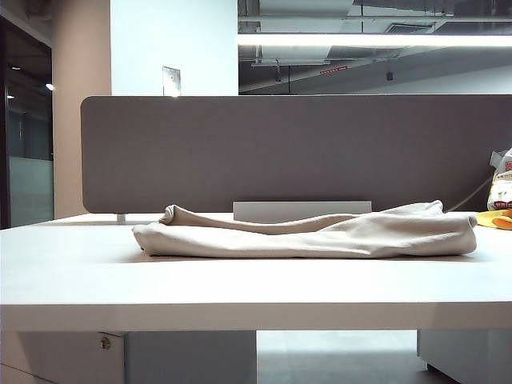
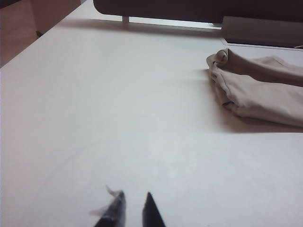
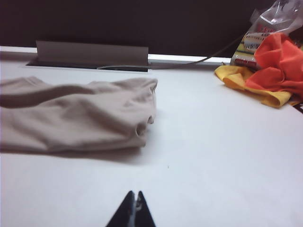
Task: Fold the bottom side of the T-shirt horizontally towards the center, about one-third of the way, then fold the sleeve back towards the center, creating a straight line along the edge of the T-shirt, and finally fold the bottom of the T-shirt up towards the top, creating a neat rectangle.
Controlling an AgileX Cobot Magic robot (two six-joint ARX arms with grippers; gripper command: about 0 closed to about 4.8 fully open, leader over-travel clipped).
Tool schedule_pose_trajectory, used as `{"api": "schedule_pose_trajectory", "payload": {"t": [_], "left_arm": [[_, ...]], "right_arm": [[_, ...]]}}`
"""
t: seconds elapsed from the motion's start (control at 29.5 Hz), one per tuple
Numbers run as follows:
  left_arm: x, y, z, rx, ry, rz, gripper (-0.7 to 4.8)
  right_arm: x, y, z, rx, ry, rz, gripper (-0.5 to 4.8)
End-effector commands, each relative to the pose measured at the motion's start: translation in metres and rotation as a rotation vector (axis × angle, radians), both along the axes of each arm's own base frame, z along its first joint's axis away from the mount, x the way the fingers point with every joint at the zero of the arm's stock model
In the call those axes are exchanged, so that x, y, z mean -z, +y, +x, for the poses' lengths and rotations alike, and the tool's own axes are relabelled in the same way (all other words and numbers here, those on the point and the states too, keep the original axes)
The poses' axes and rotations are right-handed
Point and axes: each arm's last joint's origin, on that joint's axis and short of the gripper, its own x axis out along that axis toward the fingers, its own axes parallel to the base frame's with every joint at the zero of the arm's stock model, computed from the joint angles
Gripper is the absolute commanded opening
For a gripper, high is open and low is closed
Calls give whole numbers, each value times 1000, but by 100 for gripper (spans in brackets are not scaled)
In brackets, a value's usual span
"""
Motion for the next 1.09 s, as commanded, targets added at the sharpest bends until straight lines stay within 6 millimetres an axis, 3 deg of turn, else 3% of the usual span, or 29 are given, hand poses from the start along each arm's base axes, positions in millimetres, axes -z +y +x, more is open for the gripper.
{"api": "schedule_pose_trajectory", "payload": {"t": [0.03, 1.09], "left_arm": [[2, 0, 0, 1, 17, 3, 52], [2, 0, 0, 1, 17, 3, 53]], "right_arm": [[3, 0, -2, 3, 17, -5, -6], [11, -10, -11, 88, 83, -40, -6]]}}
